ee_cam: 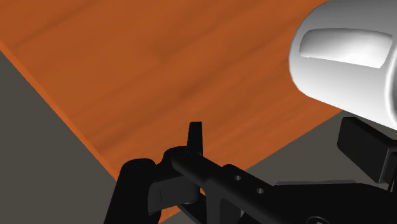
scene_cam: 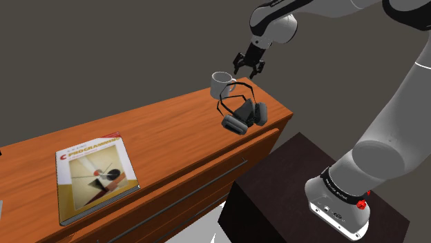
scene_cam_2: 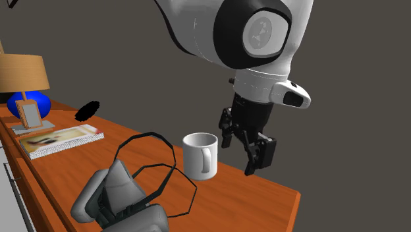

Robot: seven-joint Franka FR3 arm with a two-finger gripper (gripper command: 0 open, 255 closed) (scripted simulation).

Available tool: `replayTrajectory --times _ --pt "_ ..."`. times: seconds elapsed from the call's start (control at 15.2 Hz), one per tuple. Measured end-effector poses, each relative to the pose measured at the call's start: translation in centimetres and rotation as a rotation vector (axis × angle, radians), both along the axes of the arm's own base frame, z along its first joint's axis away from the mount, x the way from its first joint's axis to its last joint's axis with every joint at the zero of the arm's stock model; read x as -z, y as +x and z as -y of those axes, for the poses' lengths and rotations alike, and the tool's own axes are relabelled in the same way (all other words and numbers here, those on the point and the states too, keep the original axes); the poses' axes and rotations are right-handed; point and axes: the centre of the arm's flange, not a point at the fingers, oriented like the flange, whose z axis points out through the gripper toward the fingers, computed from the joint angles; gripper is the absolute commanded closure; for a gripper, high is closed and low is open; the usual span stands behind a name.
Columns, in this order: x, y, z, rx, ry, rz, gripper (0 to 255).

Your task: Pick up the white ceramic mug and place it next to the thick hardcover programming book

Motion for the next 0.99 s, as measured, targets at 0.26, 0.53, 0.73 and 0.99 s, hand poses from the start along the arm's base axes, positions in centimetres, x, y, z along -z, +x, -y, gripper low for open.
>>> replayTrajectory --times 0.26,0.53,0.73,0.99 --pt "0.05 0.01 0.00 0.000 0.000 0.000 255" --pt "0.05 0.01 0.00 0.000 0.000 0.000 255" --pt "0.05 0.01 0.00 0.000 0.000 0.000 255" --pt "0.05 0.01 0.00 0.000 0.000 0.000 0"
